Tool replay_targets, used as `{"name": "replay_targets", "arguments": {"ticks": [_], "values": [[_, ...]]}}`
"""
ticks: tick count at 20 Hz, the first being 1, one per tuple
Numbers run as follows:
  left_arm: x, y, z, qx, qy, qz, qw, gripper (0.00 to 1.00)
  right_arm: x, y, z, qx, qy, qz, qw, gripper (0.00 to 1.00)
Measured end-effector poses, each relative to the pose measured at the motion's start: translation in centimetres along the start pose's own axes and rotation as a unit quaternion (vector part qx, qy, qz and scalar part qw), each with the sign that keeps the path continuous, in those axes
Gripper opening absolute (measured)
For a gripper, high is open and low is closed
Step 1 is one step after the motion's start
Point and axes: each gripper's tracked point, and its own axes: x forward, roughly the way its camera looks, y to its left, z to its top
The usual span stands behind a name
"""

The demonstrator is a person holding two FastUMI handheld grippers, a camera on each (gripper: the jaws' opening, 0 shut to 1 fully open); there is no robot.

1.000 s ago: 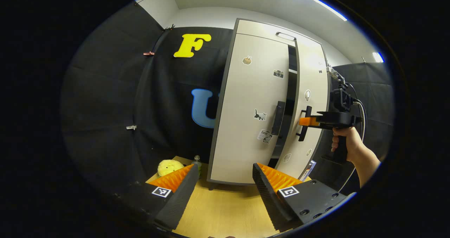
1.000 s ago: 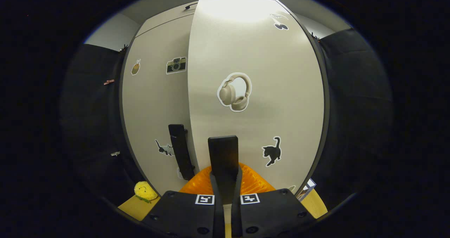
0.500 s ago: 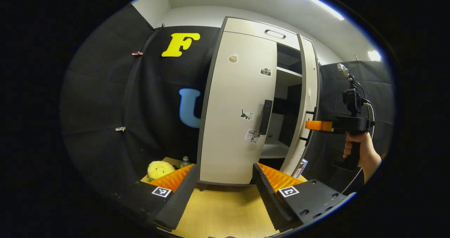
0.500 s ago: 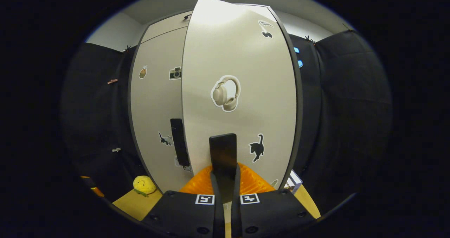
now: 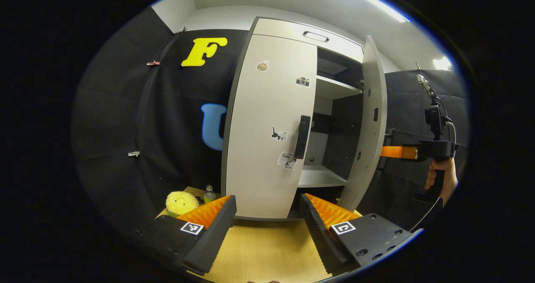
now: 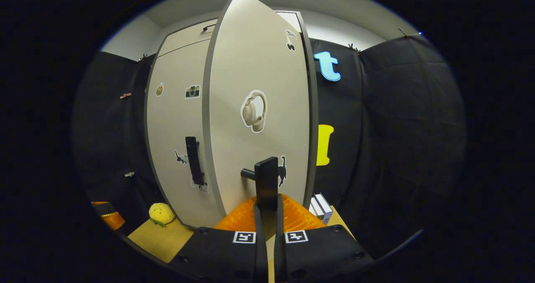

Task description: Open the right door of the double-door shoe cabinet with the right hand, and open the left door with the left hand.

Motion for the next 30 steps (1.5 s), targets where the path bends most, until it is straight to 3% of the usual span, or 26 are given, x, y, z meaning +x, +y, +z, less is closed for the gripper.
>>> {"name": "replay_targets", "arguments": {"ticks": [5, 9, 12, 24, 30], "values": [[0.5, -0.5, 0.2, 0.001, -0.001, 0.005, 1.0, 0.95, -0.8, -2.9, -0.1, -0.003, 0.001, -0.031, 1.0, 0.1], [1.1, -0.8, 0.4, 0.003, 0.0, 0.008, 1.0, 0.95, -1.0, -7.0, -0.3, -0.015, 0.0, -0.083, 0.996, 0.09], [1.5, -1.2, 0.4, 0.001, -0.001, 0.006, 1.0, 0.95, -1.1, -8.4, -0.5, 0.051, 0.003, -0.068, 0.996, 0.05], [3.0, -3.1, 0.1, 0.008, 0.012, -0.018, 1.0, 0.95, -5.5, -10.6, -1.5, 0.012, -0.004, -0.085, 0.996, 0.06], [3.5, -3.0, -0.1, 0.021, 0.016, -0.022, 0.999, 0.95, -8.2, -8.2, -0.8, 0.023, -0.03, -0.071, 0.997, 0.06]]}}
